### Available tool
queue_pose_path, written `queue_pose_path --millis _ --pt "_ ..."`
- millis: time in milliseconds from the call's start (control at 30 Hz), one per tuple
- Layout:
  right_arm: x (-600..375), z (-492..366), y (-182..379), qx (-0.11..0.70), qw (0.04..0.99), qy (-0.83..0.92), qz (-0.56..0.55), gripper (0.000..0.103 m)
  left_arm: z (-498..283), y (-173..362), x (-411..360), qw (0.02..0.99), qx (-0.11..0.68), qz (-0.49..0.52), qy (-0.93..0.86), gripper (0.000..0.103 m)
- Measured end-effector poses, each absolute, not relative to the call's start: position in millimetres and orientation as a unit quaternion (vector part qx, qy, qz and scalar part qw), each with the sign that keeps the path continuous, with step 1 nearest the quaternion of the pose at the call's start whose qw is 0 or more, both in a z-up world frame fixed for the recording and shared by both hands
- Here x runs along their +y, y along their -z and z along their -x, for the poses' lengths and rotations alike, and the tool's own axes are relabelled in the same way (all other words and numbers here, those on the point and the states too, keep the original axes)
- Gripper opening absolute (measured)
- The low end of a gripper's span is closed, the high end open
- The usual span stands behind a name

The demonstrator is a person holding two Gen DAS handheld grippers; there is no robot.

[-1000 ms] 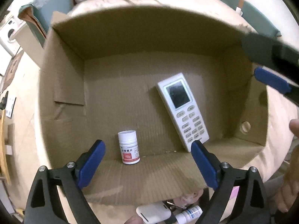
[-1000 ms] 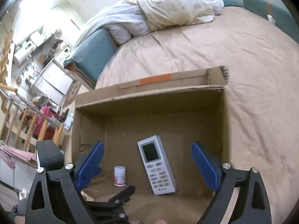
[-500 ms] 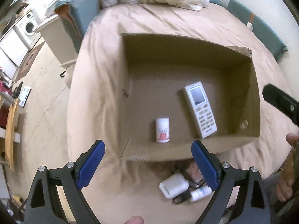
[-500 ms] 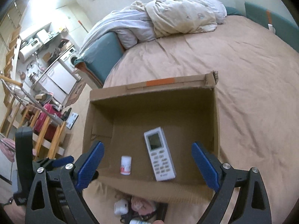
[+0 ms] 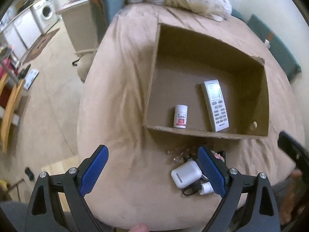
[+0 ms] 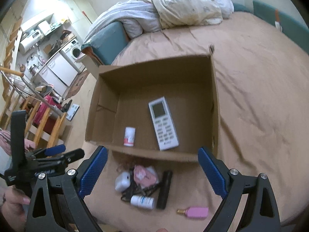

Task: Organize rigid objects
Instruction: 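Grasp the white earbud case with the left tool while the right tool grasps the pink perfume bottle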

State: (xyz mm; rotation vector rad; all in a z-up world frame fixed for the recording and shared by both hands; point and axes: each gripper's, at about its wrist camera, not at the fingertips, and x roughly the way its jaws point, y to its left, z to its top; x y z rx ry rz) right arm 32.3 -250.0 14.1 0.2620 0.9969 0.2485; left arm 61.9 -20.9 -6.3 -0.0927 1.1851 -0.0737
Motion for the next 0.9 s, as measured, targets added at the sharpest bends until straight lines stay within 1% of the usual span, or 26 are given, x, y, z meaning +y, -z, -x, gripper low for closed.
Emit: queue_pose_path --millis 200,567,900 --pt "-255 -22 -5 0.484 0.859 -0.102 -0.134 0.100 -59 12 -26 0.838 0.544 0.007 0.030 0.093" --pt "-251 -31 8 0.495 0.856 -0.083 -0.124 0.100 -67 24 -10 0.828 0.560 0.032 0.006 0.093" --pt "-251 -31 7 0.492 0.857 -0.085 -0.128 0.100 -68 34 -16 0.818 0.575 0.025 0.009 0.093"
